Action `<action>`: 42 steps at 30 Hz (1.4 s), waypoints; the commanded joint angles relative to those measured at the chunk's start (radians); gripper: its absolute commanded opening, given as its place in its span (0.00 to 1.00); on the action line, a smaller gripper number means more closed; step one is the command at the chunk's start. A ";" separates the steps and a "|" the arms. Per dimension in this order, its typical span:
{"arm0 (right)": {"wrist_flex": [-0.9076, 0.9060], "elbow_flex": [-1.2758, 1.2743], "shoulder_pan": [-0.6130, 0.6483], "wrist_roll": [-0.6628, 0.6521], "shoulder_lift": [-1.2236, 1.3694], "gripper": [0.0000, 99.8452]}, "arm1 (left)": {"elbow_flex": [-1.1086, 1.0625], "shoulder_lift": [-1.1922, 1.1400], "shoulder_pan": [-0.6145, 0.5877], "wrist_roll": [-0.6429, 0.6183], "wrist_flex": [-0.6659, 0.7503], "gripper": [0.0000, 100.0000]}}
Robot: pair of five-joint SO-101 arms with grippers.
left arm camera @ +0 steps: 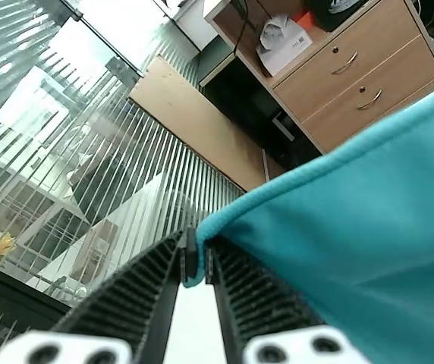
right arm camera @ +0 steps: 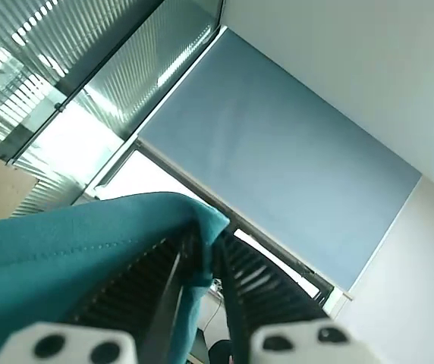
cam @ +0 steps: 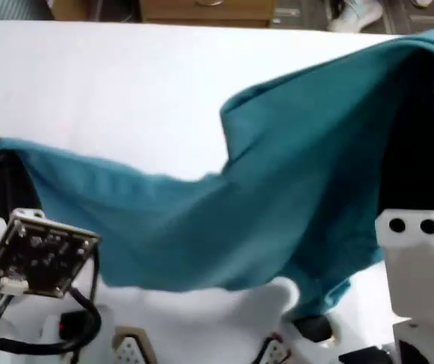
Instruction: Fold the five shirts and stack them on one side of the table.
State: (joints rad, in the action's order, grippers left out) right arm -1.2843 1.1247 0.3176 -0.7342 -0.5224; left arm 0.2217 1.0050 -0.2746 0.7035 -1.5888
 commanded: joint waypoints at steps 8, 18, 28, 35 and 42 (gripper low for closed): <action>-0.105 0.003 -0.001 -0.006 0.139 0.02 | -0.243 -0.120 -0.003 0.000 0.250 0.02; -0.113 0.003 -0.099 -0.008 0.429 0.02 | -0.418 -0.315 -0.005 -0.002 0.537 0.02; 0.099 0.011 -0.182 -0.008 0.736 0.02 | -0.412 -0.509 -0.003 0.002 0.678 0.02; 0.076 0.005 -0.186 -0.008 0.811 0.02 | -0.418 -0.575 -0.002 0.000 0.695 0.02; 0.039 0.005 -0.197 -0.009 0.817 0.02 | -0.366 -0.690 0.026 -0.002 0.746 0.02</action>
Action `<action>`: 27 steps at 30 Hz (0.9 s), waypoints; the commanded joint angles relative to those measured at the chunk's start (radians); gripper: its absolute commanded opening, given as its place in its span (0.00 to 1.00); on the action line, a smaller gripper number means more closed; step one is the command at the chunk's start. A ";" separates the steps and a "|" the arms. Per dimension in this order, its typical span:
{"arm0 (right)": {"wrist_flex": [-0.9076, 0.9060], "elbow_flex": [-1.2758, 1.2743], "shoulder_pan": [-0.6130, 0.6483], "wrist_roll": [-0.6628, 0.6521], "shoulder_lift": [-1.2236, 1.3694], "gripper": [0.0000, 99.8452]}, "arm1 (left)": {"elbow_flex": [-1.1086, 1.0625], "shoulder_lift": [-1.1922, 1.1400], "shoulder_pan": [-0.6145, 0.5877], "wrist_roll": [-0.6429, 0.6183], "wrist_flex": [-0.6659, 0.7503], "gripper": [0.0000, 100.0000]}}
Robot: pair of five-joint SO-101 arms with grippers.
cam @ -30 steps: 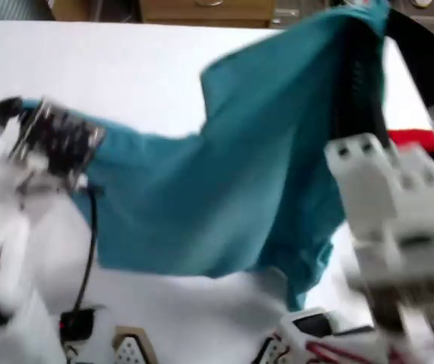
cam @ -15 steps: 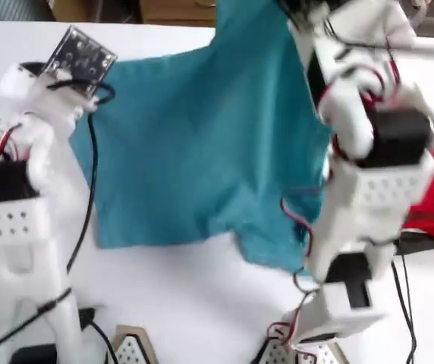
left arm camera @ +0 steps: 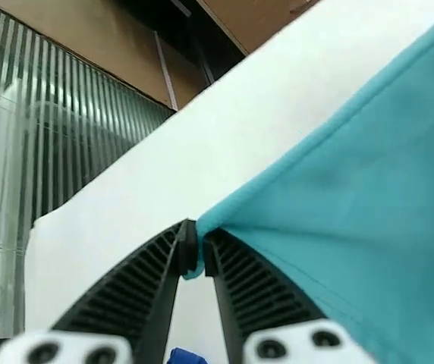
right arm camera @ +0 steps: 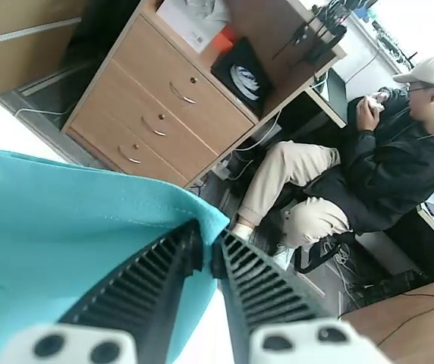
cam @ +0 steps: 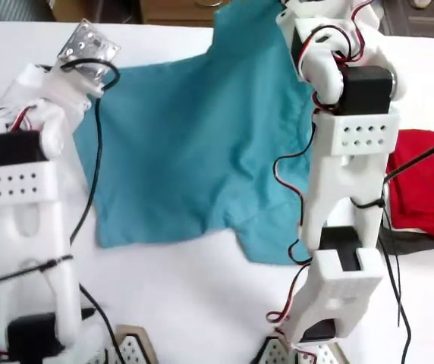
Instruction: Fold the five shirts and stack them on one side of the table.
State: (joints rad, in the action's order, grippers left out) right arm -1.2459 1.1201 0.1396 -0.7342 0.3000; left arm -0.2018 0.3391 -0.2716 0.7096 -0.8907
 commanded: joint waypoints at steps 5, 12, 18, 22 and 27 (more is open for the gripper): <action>0.013 0.009 -0.031 -0.009 -0.005 0.02 | 0.205 -0.110 0.087 -0.009 0.055 0.02; 0.015 0.006 -0.067 -0.009 0.028 0.02 | 0.331 -0.302 0.129 -0.009 0.077 0.02; 0.038 0.002 -0.061 -0.003 0.096 0.02 | 0.478 -0.460 0.120 -0.009 -0.002 0.02; -0.045 0.005 -0.061 -0.008 0.101 0.02 | 0.518 -0.489 0.121 -0.009 -0.144 0.02; -0.216 0.006 -0.065 -0.012 0.099 0.02 | 0.515 -0.489 0.124 -0.002 -0.321 0.02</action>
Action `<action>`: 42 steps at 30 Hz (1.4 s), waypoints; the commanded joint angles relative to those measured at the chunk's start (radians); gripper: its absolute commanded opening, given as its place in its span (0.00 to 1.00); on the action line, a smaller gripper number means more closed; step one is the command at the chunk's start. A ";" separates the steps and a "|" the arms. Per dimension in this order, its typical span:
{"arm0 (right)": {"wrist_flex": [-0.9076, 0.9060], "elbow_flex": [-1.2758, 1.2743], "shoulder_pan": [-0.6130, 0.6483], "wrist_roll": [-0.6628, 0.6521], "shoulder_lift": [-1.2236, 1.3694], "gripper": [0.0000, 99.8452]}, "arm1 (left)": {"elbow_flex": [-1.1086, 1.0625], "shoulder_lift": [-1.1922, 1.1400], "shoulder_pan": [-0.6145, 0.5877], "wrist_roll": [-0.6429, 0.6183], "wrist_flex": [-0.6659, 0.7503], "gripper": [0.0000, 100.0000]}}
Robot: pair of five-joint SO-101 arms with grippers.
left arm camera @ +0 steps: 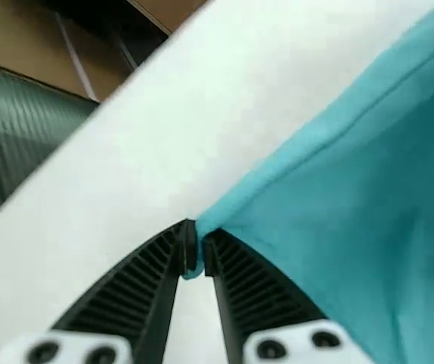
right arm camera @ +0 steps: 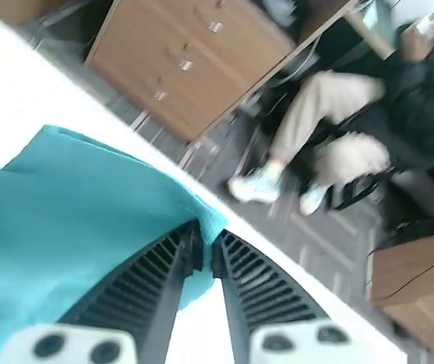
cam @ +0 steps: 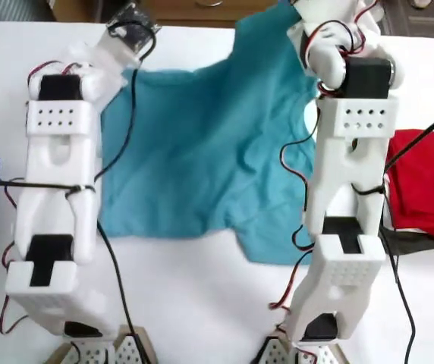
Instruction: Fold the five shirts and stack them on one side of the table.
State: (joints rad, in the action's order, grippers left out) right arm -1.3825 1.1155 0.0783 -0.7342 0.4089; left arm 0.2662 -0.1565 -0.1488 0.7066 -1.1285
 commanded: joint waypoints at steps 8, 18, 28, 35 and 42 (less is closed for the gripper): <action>-0.323 0.002 -0.005 -0.149 -0.008 0.02 | 0.045 0.006 0.002 0.023 -0.287 0.02; -0.329 -0.087 -0.048 -0.143 -0.070 0.02 | 0.050 0.011 0.005 0.025 -0.456 0.02; -0.321 -0.522 0.008 -0.143 -0.420 0.02 | -0.053 0.126 0.003 -0.002 -0.500 0.02; -0.232 -0.809 -0.016 -0.150 -0.578 0.02 | -0.406 0.292 0.005 -0.017 -0.344 0.02; -0.099 -1.145 -0.028 -0.150 -0.690 0.02 | -0.659 0.318 0.002 -0.017 -0.189 0.02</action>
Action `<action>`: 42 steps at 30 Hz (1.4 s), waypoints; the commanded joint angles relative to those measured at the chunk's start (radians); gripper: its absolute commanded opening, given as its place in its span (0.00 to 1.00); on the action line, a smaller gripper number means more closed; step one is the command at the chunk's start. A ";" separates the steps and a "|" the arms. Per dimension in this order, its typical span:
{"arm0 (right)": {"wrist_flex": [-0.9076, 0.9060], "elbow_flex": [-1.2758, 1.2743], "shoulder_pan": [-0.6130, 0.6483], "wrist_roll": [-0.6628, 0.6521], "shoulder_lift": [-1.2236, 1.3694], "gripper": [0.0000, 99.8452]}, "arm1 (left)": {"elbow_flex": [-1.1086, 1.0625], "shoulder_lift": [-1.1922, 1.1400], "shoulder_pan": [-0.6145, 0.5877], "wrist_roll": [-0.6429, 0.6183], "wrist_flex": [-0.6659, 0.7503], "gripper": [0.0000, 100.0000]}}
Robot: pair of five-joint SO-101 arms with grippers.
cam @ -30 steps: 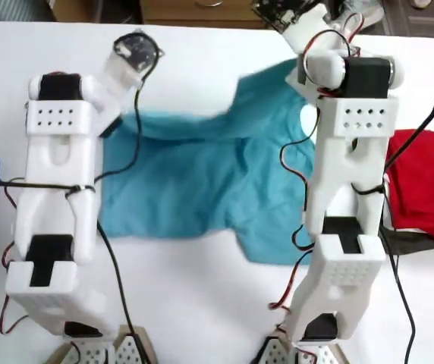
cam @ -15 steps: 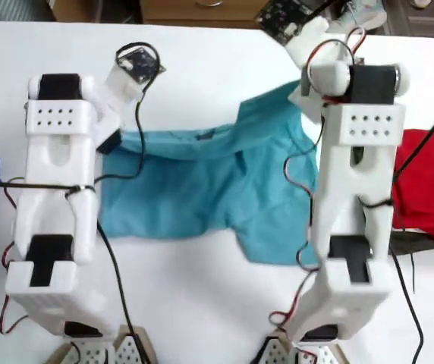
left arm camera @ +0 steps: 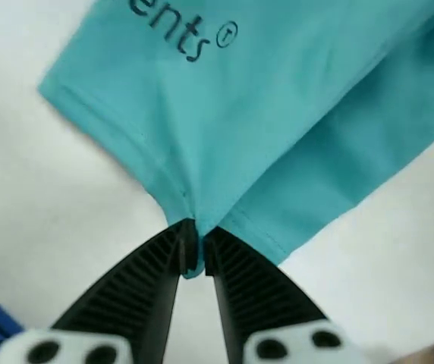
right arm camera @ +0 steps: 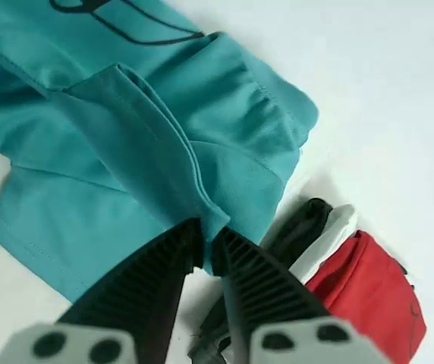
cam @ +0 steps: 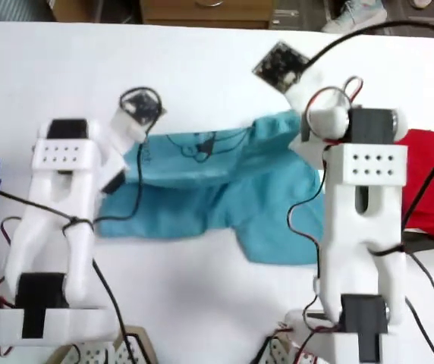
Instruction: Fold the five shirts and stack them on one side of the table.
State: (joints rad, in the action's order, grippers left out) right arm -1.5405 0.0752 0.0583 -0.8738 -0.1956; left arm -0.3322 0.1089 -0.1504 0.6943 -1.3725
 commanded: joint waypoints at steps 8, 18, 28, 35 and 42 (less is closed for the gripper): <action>0.217 -0.446 -0.008 -0.012 -0.237 0.02 | -0.228 0.052 0.005 -0.005 0.198 0.02; 0.243 -0.649 -0.113 -0.072 -0.378 0.02 | -0.272 0.051 0.006 -0.005 0.219 0.02; 0.236 -0.798 -0.194 -0.153 -0.564 0.02 | -0.305 0.051 0.035 -0.005 0.216 0.02; 0.243 -0.921 -0.193 -0.161 -0.627 0.02 | -0.398 0.051 0.115 -0.006 0.261 0.02; 0.243 -0.907 -0.194 -0.161 -0.628 0.02 | -0.374 0.060 0.097 -0.005 0.227 0.02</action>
State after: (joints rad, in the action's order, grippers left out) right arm -1.3103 -0.8516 -0.1274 -1.0303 -0.7910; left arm -0.7296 0.1212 -0.0445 0.6943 -1.1208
